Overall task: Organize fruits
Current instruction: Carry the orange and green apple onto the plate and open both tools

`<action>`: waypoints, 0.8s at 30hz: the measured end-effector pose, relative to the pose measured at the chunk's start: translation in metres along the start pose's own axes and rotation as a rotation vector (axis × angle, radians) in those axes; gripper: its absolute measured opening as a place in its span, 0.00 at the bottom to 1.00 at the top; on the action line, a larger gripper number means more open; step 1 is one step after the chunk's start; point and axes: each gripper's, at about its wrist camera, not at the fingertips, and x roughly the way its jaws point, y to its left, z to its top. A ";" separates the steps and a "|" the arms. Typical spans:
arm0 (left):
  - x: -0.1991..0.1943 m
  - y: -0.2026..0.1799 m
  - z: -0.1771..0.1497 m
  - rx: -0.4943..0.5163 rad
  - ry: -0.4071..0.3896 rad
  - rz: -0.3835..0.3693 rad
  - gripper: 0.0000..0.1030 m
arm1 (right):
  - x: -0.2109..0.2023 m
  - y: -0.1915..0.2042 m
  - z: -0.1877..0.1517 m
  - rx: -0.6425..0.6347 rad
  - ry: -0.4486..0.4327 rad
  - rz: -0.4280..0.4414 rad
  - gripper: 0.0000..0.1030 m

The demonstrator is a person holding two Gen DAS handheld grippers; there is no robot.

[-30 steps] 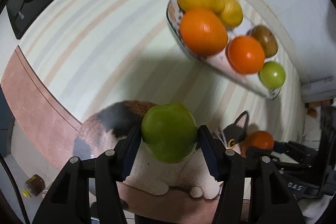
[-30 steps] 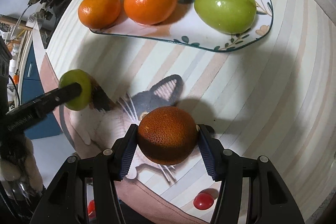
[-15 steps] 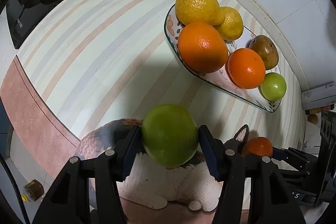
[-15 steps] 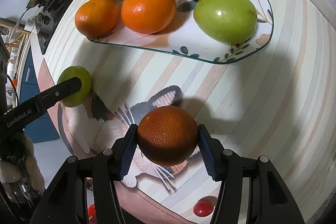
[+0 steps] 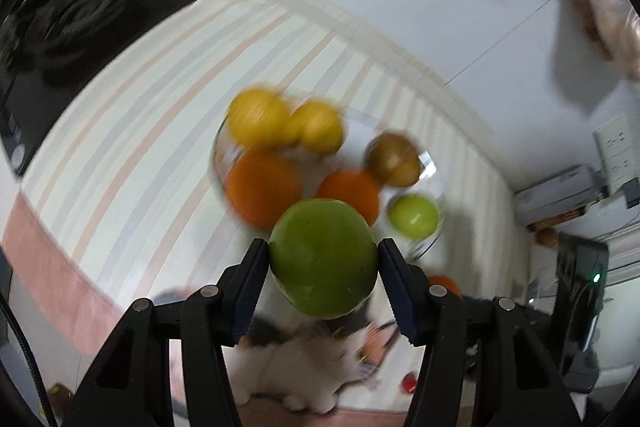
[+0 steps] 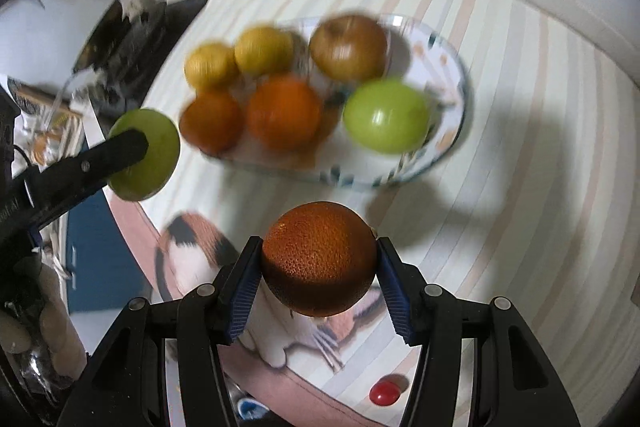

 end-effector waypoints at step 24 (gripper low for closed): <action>0.084 -0.011 0.060 0.042 0.202 0.134 0.53 | 0.017 -0.068 0.128 0.117 -0.028 -0.110 0.57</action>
